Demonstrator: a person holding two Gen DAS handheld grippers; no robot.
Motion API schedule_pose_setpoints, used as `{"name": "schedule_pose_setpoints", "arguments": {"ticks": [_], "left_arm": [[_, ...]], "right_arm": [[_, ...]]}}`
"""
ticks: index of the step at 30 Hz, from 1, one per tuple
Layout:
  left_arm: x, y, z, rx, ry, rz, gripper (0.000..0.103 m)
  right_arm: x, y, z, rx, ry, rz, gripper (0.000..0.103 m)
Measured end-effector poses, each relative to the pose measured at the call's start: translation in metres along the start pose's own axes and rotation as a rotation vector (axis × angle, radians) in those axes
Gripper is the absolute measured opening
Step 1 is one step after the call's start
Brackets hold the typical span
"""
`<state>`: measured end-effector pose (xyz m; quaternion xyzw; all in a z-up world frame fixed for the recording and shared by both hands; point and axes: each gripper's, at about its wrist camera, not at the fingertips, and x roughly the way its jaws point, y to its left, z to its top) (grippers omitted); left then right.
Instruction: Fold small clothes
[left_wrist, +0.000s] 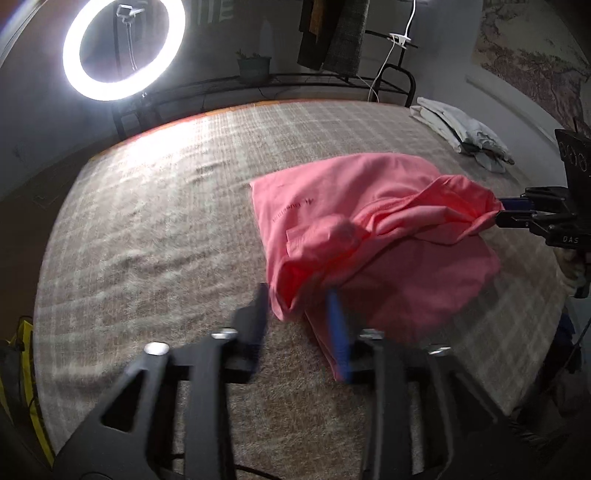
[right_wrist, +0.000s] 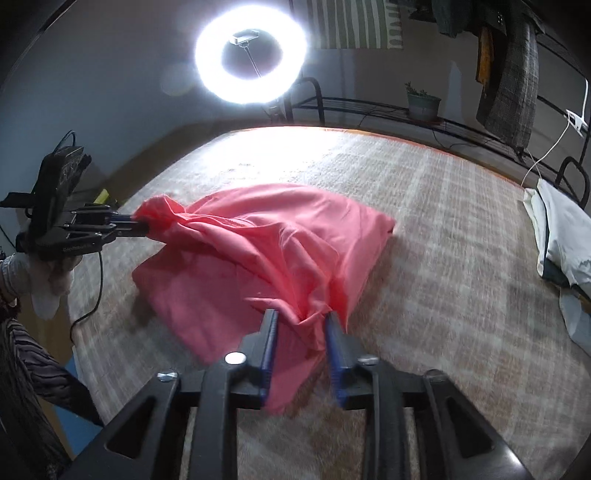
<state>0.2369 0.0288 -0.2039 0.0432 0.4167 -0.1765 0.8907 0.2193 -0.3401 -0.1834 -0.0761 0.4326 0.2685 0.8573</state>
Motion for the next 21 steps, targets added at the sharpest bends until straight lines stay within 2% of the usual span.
{"name": "schedule_pose_setpoints", "arguments": {"ticks": [2,8,11,12,14,15,16,21], "left_arm": [[0.0,-0.004,0.003,0.035,-0.019,0.027,0.047],[0.027,-0.019,0.009,0.113,0.006,0.067,0.047],[0.029,-0.024,0.014,0.118,-0.01,0.057,0.045],[0.03,-0.027,0.016,0.121,-0.015,0.051,0.032],[0.032,-0.029,0.019,0.123,-0.005,0.045,0.003],[0.031,-0.03,0.018,0.118,-0.01,0.039,0.003],[0.027,-0.031,0.017,0.114,-0.027,0.037,0.002],[0.001,-0.038,0.003,0.152,-0.06,0.016,0.002]], "right_arm": [[-0.006,0.001,-0.001,0.002,-0.009,-0.004,0.029],[0.005,0.009,0.01,-0.044,-0.003,-0.042,0.033],[0.018,0.012,0.021,-0.059,0.011,-0.065,0.033],[0.02,0.012,0.025,-0.064,0.006,-0.067,0.033],[0.022,0.015,0.028,-0.075,0.0,-0.06,0.02],[0.024,0.018,0.029,-0.084,0.008,-0.053,0.008],[0.024,0.021,0.03,-0.099,0.01,-0.059,0.0],[-0.005,0.034,0.02,-0.151,-0.052,-0.062,0.0]]}}
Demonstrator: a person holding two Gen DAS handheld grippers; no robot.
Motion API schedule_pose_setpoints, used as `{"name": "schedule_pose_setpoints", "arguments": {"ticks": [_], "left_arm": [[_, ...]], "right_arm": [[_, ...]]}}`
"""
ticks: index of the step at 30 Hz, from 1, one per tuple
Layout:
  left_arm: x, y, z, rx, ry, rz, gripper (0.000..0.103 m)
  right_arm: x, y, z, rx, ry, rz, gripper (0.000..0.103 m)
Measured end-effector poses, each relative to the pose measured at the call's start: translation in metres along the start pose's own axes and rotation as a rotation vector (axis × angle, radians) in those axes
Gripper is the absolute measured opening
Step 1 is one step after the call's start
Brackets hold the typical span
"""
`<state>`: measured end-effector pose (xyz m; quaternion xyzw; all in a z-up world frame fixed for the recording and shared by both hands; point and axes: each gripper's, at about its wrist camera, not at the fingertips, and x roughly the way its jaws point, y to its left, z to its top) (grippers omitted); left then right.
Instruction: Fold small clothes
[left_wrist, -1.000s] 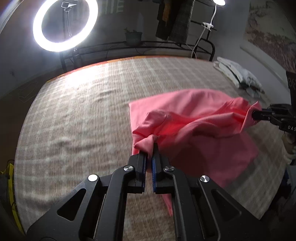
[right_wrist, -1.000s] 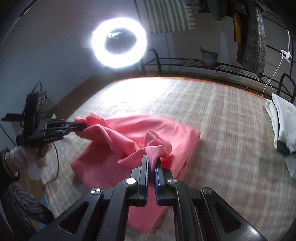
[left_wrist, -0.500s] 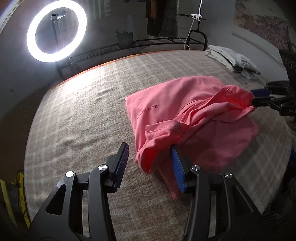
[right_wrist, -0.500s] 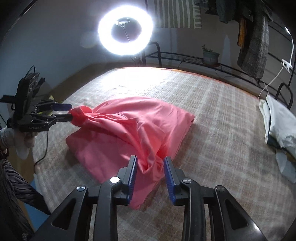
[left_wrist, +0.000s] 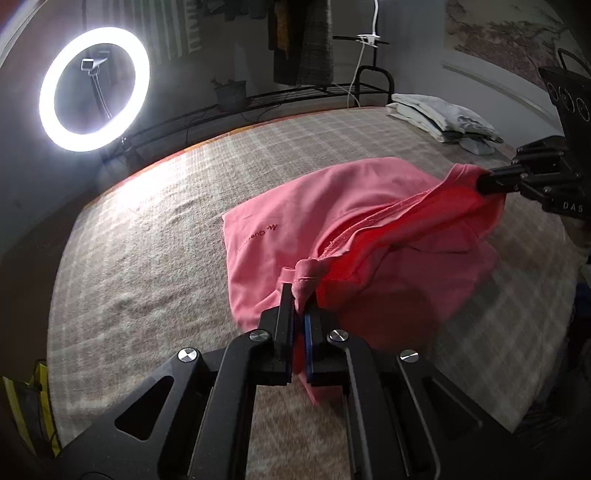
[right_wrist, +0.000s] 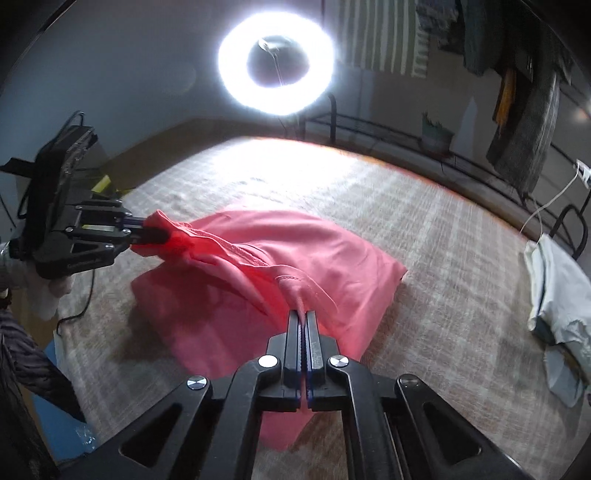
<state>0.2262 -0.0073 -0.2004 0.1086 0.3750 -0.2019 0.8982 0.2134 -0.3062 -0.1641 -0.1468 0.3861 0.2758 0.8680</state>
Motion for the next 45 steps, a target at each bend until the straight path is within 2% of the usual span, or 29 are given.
{"name": "schedule_pose_setpoints", "arguments": {"ticks": [3,7,8,9,10,11,12,14,16,17,18,19,21,25,26,27,28,29,30,31,34,36,38,43,45], "left_arm": [[-0.012,-0.008,-0.015,0.047,0.005,0.001,0.002],[-0.018,-0.016,-0.042,0.11,0.078,-0.01,0.003],[-0.019,-0.017,-0.047,0.12,0.097,-0.004,0.005],[-0.022,-0.017,-0.052,0.121,0.11,-0.011,0.01],[-0.027,-0.016,-0.055,0.111,0.112,-0.02,0.013],[-0.031,-0.012,-0.057,0.085,0.112,-0.03,0.024],[-0.036,-0.006,-0.057,0.041,0.106,-0.047,0.038],[-0.041,0.012,-0.054,-0.094,0.092,-0.072,0.046],[-0.037,0.033,-0.052,-0.247,0.097,-0.112,0.046],[-0.032,0.047,-0.052,-0.368,0.106,-0.152,0.046],[-0.028,0.056,-0.053,-0.448,0.113,-0.186,0.046],[-0.021,0.064,-0.055,-0.54,0.121,-0.239,0.046],[-0.01,0.072,-0.06,-0.658,0.134,-0.294,0.046],[0.01,0.074,-0.066,-0.79,0.155,-0.375,0.046],[0.014,0.073,-0.067,-0.811,0.159,-0.385,0.033],[0.019,0.072,-0.069,-0.822,0.168,-0.388,0.006],[0.021,0.071,-0.069,-0.823,0.174,-0.385,0.0],[0.02,0.068,-0.068,-0.813,0.169,-0.372,0.0],[0.016,0.066,-0.065,-0.794,0.159,-0.367,0.0],[0.011,0.064,-0.061,-0.769,0.15,-0.359,0.0],[0.001,0.064,-0.052,-0.703,0.13,-0.335,0.0],[0.005,0.064,-0.054,-0.655,0.155,-0.274,0.0],[0.015,0.063,-0.06,-0.646,0.195,-0.255,0.0],[0.018,0.049,-0.057,-0.541,0.229,-0.171,0.0],[0.014,0.045,-0.052,-0.489,0.248,-0.14,0.006]], "right_arm": [[-0.022,0.011,-0.013,-0.044,-0.021,-0.005,0.0],[-0.033,0.032,-0.04,-0.121,-0.006,-0.036,0.001],[-0.034,0.036,-0.048,-0.129,0.01,-0.018,0.004],[-0.035,0.038,-0.055,-0.133,0.024,-0.012,0.015],[-0.036,0.04,-0.063,-0.126,0.035,-0.018,0.017],[-0.039,0.037,-0.069,-0.104,0.04,-0.009,0.018],[-0.042,0.032,-0.074,-0.055,0.047,0.006,0.021],[-0.047,0.021,-0.077,0.046,0.037,0.016,0.029],[-0.052,-0.002,-0.078,0.215,0.008,0.051,0.043],[-0.051,-0.011,-0.079,0.284,0.002,0.071,0.047],[-0.048,-0.026,-0.079,0.384,-0.002,0.105,0.05],[-0.046,-0.033,-0.081,0.441,-0.002,0.124,0.05],[-0.037,-0.044,-0.082,0.539,0.004,0.17,0.05],[-0.011,-0.055,-0.086,0.683,0.018,0.256,0.049],[-0.006,-0.055,-0.087,0.701,0.023,0.271,0.049],[0.001,-0.055,-0.089,0.729,0.035,0.292,0.047],[0.005,-0.055,-0.089,0.744,0.039,0.306,0.033],[0.011,-0.055,-0.09,0.757,0.045,0.326,0.023],[0.016,-0.056,-0.09,0.772,0.061,0.354,0.008],[0.019,-0.056,-0.09,0.782,0.076,0.367,0.002],[0.004,-0.062,-0.089,0.825,0.033,0.428,0.0],[-0.005,-0.069,-0.091,0.857,-0.004,0.459,0.0],[-0.01,-0.073,-0.096,0.884,-0.018,0.468,0.0],[0.014,-0.052,-0.106,0.797,0.128,0.391,0.002],[0.016,-0.044,-0.103,0.747,0.157,0.379,0.006]]}}
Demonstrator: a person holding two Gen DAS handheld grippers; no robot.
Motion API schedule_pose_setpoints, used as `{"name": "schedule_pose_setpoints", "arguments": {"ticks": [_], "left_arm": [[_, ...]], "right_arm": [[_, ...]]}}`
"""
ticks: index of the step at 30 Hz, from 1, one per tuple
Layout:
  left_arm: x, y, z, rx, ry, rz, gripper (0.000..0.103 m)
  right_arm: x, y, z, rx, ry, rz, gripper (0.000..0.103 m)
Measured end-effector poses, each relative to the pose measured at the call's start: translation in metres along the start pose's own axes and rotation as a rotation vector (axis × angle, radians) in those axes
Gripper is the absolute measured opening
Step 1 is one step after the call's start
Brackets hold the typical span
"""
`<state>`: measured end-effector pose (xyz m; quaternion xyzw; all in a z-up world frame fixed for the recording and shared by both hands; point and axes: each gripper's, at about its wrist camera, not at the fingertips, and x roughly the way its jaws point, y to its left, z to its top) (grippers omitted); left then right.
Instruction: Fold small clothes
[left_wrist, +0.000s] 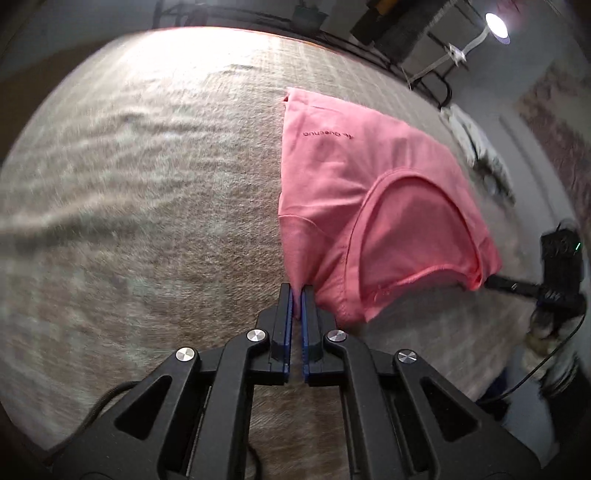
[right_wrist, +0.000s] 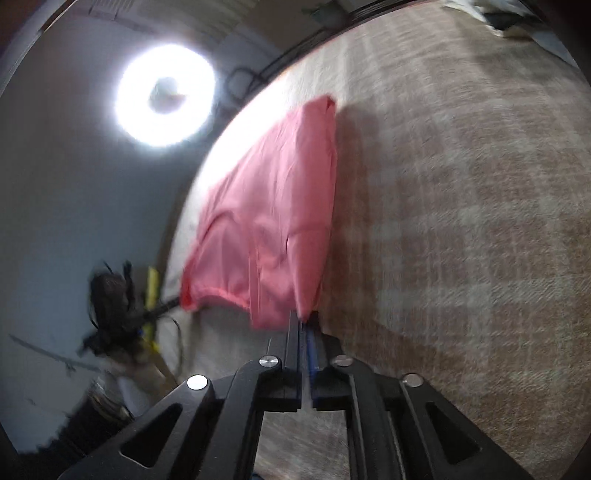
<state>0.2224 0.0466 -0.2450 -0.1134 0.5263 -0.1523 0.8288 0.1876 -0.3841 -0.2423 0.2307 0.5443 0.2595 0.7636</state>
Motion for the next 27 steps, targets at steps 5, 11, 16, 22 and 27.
{"name": "schedule_pose_setpoints", "arguments": {"ticks": [5,11,16,22,27], "left_arm": [[-0.037,-0.01,0.006,0.04,-0.132,0.083,0.012],[-0.037,-0.057,0.026,0.126,-0.205,0.035,0.012],[-0.006,-0.104,0.042,0.199,-0.174,-0.018,0.012],[0.027,-0.13,0.056,0.225,-0.133,-0.05,0.012],[0.044,-0.128,0.061,0.2,-0.1,-0.062,0.012]], "right_arm": [[-0.015,0.017,0.006,-0.132,-0.009,-0.044,0.033],[-0.035,0.005,0.058,-0.071,-0.155,0.067,0.035],[-0.006,-0.007,0.107,0.008,-0.172,0.14,0.04],[0.027,-0.024,0.155,0.047,-0.141,0.144,0.04],[0.051,-0.028,0.17,0.075,-0.111,0.164,0.035]]}}
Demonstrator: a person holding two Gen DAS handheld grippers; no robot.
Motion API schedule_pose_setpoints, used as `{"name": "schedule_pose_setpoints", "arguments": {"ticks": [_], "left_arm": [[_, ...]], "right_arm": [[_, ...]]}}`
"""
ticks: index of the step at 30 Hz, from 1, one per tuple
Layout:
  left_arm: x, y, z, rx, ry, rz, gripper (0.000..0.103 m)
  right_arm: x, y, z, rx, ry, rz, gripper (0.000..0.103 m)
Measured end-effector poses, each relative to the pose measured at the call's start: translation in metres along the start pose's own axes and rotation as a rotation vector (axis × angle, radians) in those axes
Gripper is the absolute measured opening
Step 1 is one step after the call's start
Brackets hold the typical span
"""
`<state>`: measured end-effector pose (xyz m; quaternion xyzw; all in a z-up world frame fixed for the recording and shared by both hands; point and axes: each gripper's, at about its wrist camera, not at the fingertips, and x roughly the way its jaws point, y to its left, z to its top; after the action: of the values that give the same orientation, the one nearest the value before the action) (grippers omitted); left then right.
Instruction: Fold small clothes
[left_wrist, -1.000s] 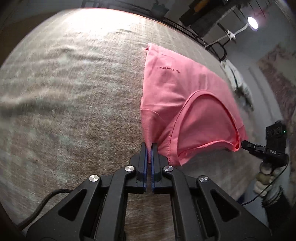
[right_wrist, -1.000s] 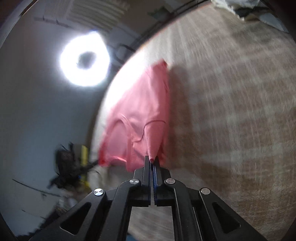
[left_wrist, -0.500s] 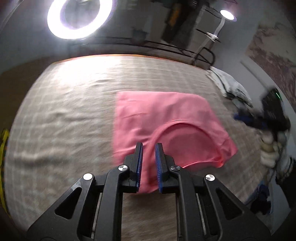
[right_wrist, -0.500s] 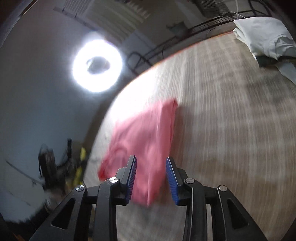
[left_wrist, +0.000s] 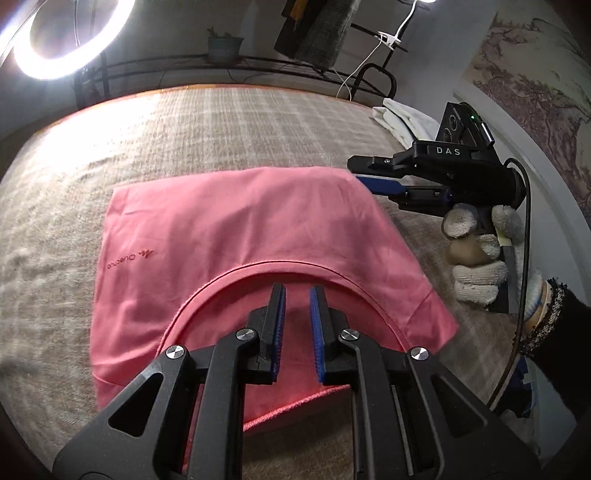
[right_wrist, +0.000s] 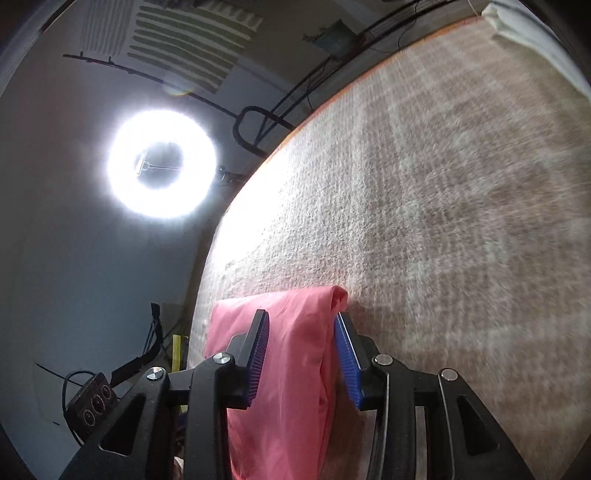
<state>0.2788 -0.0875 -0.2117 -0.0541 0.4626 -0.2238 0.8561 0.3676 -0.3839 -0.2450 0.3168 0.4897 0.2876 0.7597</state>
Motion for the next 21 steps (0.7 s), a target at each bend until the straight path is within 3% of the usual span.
{"name": "schedule_pose_setpoints", "arguments": {"ticks": [2,4,6,10,12,15,21], "left_arm": [[0.001,0.003,0.0,-0.004,0.0,0.004,0.012],[0.001,0.006,0.0,-0.014,-0.004,0.008,0.012],[-0.004,0.013,0.0,-0.028,-0.014,0.019,0.012],[-0.014,0.026,0.004,-0.068,-0.038,0.036,0.012],[-0.022,0.037,0.012,-0.097,-0.068,0.049,0.012],[-0.027,0.056,0.027,-0.142,-0.104,0.077,0.012],[-0.007,0.067,0.049,-0.111,-0.152,0.116,0.012]], "right_arm": [[0.002,-0.005,0.004,0.017,-0.003,0.023,0.024],[0.0,-0.004,0.009,0.015,-0.023,0.023,0.003],[-0.004,0.005,0.013,-0.053,-0.048,-0.063,0.0],[-0.003,0.021,0.017,-0.148,-0.055,-0.265,0.0],[-0.005,0.035,0.017,-0.195,-0.057,-0.31,0.003],[-0.014,0.059,0.01,-0.259,-0.082,-0.293,0.014],[0.014,0.119,-0.004,-0.479,-0.053,-0.328,0.023]]}}
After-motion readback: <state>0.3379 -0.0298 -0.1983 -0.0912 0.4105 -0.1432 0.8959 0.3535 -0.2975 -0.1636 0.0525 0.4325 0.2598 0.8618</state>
